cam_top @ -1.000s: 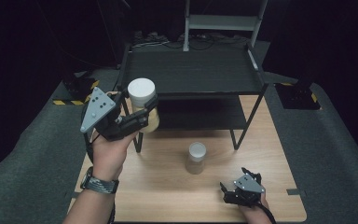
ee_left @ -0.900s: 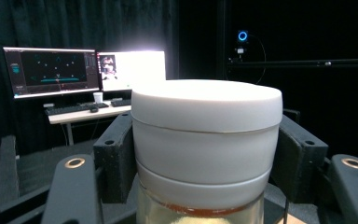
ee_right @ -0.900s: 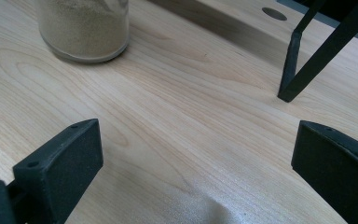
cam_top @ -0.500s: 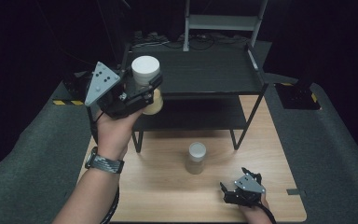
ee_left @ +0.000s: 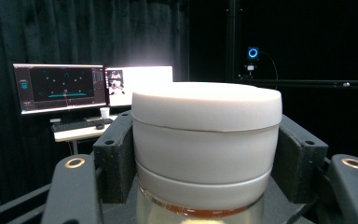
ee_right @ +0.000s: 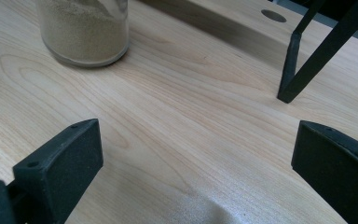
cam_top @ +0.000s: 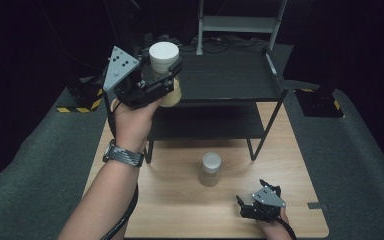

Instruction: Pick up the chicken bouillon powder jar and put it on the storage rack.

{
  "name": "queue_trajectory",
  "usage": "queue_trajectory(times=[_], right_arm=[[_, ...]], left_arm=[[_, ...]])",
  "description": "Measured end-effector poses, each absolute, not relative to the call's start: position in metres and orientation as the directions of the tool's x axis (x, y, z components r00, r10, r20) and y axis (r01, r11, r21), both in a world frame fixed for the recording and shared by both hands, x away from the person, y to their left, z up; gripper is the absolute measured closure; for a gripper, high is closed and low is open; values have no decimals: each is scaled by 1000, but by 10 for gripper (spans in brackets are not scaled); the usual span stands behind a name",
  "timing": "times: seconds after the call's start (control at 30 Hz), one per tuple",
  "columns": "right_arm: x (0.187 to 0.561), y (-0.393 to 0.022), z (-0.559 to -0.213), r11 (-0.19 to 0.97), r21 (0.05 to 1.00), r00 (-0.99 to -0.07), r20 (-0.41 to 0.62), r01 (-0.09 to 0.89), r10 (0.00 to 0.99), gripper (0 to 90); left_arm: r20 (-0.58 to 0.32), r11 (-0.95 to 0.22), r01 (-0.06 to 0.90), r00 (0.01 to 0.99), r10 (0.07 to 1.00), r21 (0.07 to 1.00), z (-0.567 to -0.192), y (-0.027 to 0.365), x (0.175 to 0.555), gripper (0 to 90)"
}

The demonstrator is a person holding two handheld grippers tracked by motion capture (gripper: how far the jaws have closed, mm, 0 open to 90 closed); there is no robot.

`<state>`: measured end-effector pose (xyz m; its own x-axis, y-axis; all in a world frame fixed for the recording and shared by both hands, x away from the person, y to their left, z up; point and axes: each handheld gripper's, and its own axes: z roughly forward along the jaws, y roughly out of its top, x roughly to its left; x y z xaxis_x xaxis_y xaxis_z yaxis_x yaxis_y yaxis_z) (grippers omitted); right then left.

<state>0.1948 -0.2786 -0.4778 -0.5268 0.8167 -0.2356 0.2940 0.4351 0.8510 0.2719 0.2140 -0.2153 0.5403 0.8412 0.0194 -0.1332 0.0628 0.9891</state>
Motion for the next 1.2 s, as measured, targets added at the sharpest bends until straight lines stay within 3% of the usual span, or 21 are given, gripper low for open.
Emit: queue_trajectory(times=[1.2], right_arm=[[194, -282, -478, 434, 855, -540, -231, 284, 809, 10]], left_arm=[[-2, 63, -112, 478, 878, 992, -228, 183, 323, 336]])
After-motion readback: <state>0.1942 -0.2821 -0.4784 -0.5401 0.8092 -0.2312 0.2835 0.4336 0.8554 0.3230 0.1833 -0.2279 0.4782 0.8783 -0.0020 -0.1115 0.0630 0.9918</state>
